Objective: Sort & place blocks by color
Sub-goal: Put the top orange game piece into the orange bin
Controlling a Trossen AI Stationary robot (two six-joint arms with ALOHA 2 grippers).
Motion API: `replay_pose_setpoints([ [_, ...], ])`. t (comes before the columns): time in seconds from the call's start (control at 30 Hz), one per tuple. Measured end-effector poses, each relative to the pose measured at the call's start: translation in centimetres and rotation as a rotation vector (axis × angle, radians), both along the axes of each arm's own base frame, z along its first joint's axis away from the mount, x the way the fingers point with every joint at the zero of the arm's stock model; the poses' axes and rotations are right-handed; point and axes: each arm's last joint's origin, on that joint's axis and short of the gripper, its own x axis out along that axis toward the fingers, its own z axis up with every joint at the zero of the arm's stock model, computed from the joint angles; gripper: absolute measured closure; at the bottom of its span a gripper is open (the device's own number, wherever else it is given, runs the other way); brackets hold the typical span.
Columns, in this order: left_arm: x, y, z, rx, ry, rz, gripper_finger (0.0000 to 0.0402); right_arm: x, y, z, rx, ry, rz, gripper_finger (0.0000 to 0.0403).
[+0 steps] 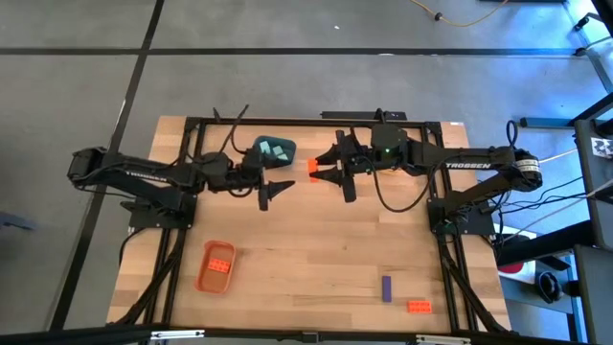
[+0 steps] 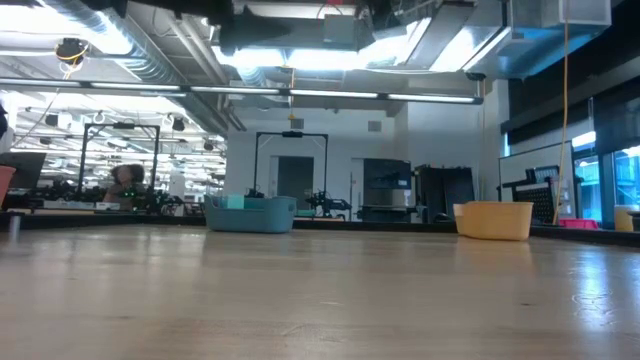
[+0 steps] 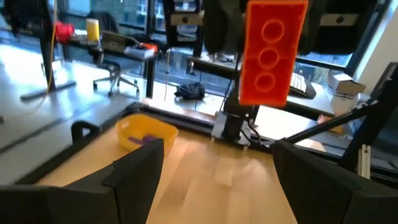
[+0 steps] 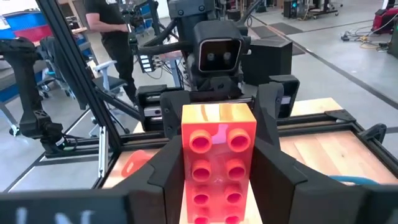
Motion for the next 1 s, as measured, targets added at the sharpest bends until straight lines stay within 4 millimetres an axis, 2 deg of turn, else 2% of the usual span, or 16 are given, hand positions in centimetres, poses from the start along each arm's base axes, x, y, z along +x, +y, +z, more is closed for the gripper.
replay_pose_setpoints([
  [0.27,3.1,0.0,1.5,0.039,0.005,-0.015,0.0108,0.0,0.1,0.0,-0.003,-0.005,-0.008,0.026],
  [0.4,4.3,0.0,1.6,0.034,0.025,-0.014,0.0108,0.0,0.1,0.0,-0.001,0.002,-0.001,0.026],
  [0.73,4.7,0.1,1.8,-0.048,-0.013,-0.005,0.0108,0.0,0.2,0.3,-0.015,-0.031,-0.001,0.026],
  [0.87,4.7,-0.1,2.1,-0.043,-0.051,-0.085,0.0108,0.0,0.3,0.5,-0.037,-0.052,0.012,0.026],
  [1.0,4.8,-0.2,1.8,-0.045,-0.019,-0.11,0.0108,0.0,0.3,0.4,-0.057,-0.043,0.022,0.026],
])
